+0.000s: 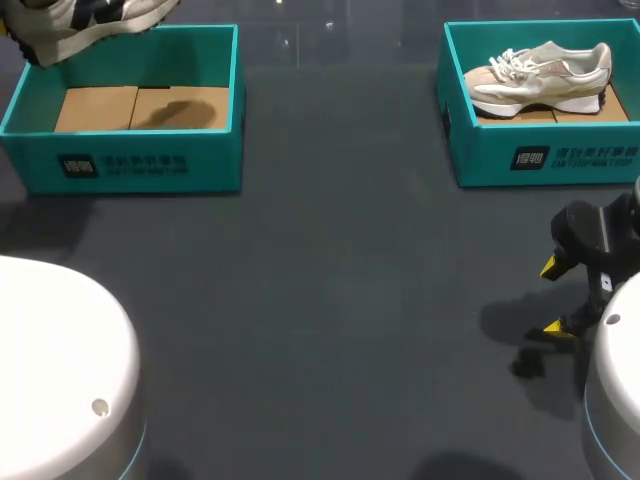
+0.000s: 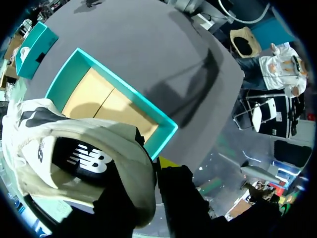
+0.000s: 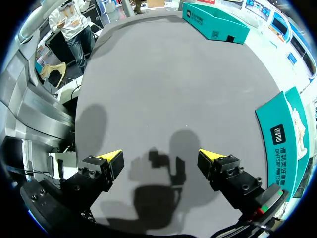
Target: Take the shoe out of the shoebox, open the shoe tongue, remove and reinsert the insole, then place the shoe into the shoebox
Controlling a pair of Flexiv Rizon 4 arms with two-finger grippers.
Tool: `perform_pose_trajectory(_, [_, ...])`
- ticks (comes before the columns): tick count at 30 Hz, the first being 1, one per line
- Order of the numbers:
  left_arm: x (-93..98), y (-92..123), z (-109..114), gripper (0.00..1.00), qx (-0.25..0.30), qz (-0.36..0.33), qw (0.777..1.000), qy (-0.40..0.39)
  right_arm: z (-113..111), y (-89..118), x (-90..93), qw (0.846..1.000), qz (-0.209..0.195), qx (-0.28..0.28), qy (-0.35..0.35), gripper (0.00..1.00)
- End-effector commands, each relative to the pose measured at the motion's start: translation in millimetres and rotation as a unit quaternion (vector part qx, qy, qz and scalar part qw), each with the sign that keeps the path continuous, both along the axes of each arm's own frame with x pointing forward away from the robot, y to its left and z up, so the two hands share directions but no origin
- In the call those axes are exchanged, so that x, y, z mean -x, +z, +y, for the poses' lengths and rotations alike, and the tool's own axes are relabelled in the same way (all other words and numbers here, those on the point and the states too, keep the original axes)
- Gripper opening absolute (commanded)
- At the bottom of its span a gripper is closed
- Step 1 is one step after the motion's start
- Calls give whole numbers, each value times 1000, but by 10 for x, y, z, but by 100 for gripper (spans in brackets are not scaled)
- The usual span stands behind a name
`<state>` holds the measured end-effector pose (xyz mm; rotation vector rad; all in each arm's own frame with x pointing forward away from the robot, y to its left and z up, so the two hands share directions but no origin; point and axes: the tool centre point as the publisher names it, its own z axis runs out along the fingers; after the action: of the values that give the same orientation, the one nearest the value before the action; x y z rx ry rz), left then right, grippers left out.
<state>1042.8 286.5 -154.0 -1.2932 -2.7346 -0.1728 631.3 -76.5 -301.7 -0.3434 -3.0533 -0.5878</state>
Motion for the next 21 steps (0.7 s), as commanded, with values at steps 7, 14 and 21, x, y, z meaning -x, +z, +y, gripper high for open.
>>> perform_pose_trajectory(7, [-33, -140, 95, 0, 11, 6, 992, -128, -1, 0, 14, 1000, -1, 1, 0, 100])
perform_pose_trajectory(14, [-131, -144, 238, 0, -14, 1, 981, -193, -1, 0, 14, 1000, -1, 1, 0, 100])
perform_pose_trajectory(21, [-131, -144, 238, 0, -14, 1, 981, -193, -1, 0, 14, 1000, -1, 1, 0, 100])
